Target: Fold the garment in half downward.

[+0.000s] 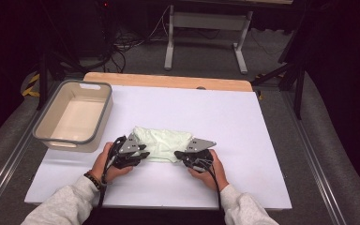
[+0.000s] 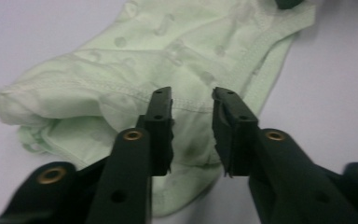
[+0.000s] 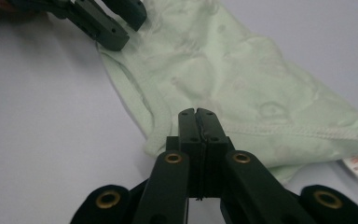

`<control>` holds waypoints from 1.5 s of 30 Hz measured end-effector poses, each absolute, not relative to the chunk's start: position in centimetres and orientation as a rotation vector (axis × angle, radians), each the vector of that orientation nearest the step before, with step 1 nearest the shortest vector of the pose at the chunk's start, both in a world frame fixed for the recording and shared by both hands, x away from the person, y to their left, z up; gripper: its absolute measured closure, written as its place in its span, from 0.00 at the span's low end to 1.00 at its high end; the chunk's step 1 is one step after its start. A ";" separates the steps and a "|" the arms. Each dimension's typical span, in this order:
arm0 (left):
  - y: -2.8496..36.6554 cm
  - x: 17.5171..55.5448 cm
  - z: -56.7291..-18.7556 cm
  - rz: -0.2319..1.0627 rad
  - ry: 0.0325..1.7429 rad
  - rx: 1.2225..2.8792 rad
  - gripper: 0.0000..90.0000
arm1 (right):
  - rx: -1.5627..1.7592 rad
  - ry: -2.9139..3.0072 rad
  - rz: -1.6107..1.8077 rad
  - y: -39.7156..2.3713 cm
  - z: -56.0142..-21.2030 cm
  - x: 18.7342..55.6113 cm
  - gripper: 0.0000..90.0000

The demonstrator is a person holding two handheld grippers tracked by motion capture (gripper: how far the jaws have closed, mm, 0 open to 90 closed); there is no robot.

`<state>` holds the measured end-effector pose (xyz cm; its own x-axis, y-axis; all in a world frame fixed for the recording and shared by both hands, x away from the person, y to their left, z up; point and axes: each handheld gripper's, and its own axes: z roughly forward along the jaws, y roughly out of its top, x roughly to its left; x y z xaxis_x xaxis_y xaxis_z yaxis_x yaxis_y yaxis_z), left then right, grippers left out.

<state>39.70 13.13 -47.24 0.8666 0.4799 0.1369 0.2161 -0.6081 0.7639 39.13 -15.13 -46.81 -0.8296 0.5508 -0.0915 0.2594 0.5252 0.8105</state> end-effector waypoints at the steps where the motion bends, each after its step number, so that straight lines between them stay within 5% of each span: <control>1: 13.1 39.7 -47.4 0.421 0.486 2.242 0.85 | 0.662 2.433 1.209 -15.1 -46.8 39.1 1.00; 10: 13.1 38.9 -47.8 0.360 0.471 2.249 0.91 | 0.628 2.479 1.126 -15.3 -46.9 38.4 1.00; 30: 12.3 41.4 -42.9 0.532 0.402 2.134 0.92 | 0.672 2.363 1.182 -15.1 -44.5 40.2 1.00; 45: 13.4 43.6 -46.9 0.572 0.575 2.275 0.93 | 0.715 2.295 1.112 -15.0 -45.7 42.0 1.00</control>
<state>43.59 13.38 -46.87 0.8029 0.5489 0.2322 0.2342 -0.6488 0.7240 42.01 -14.98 -45.75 -0.7438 0.6388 -0.1968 0.2417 0.5315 0.8119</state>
